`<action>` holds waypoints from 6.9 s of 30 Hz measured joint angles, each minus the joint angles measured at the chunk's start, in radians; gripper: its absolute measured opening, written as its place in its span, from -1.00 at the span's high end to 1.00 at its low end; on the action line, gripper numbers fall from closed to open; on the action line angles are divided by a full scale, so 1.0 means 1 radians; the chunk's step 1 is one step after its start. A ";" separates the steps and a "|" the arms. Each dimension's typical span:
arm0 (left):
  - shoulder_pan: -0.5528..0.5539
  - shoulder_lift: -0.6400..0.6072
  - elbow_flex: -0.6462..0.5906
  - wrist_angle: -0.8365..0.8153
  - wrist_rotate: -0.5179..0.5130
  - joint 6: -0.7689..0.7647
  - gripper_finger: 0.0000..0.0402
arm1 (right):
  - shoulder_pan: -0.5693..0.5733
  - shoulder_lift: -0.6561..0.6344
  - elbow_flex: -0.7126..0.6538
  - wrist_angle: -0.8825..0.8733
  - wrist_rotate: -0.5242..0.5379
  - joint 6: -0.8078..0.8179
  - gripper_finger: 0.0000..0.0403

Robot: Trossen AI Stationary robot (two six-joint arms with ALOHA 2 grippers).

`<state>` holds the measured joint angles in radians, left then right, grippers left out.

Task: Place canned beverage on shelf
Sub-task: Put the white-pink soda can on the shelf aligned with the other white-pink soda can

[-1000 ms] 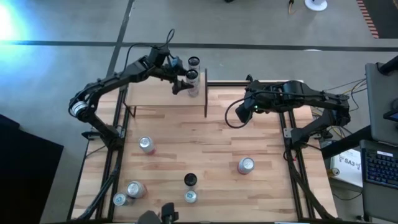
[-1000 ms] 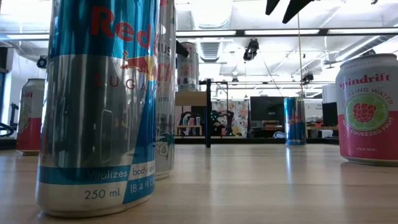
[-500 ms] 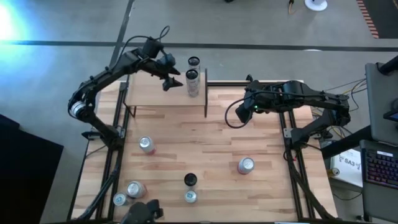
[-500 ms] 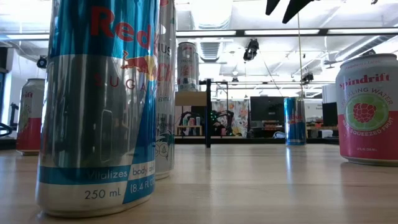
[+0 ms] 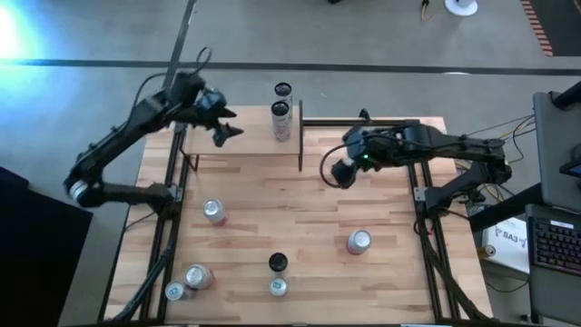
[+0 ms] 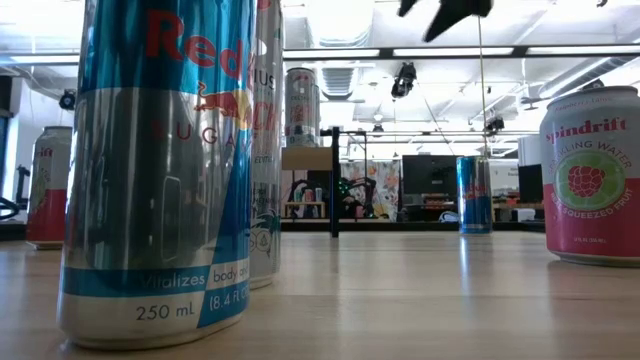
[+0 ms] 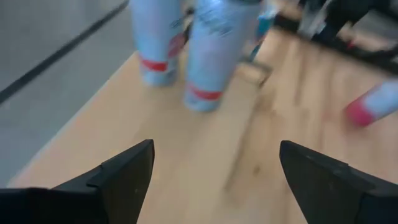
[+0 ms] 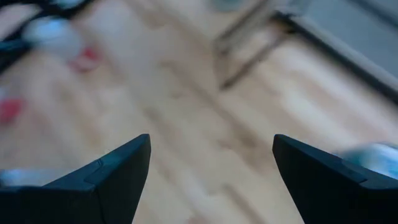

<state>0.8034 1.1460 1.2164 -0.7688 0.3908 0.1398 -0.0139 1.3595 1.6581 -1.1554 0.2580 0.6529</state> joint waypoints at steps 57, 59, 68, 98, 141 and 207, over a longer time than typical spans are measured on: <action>-0.859 -0.031 -0.213 0.151 -0.521 -0.513 0.47 | 0.422 0.558 0.361 0.170 -0.023 -0.056 -0.45; -0.874 -0.003 -0.217 0.153 -0.456 -0.489 0.49 | 0.413 0.558 0.353 0.170 -0.021 -0.035 -0.45; -0.997 0.003 -0.232 0.215 -0.507 -0.520 0.51 | 0.460 0.558 0.288 0.319 0.009 -0.127 -0.48; -1.203 -0.036 -0.303 0.310 -0.572 -0.700 -0.29 | 0.434 0.627 0.091 0.640 -0.025 -0.217 -0.94; -1.115 -0.049 -0.461 0.619 -0.743 -0.493 -0.64 | 0.206 0.610 0.589 0.206 0.062 -0.143 -0.22; -0.371 0.102 -0.455 1.119 -0.135 -0.271 -0.06 | 0.177 0.387 0.670 -0.079 0.293 -0.210 -0.66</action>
<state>0.4326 1.2481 0.7611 0.3500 0.2556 -0.1311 0.1627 1.7466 2.3283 -1.2347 0.5507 0.4434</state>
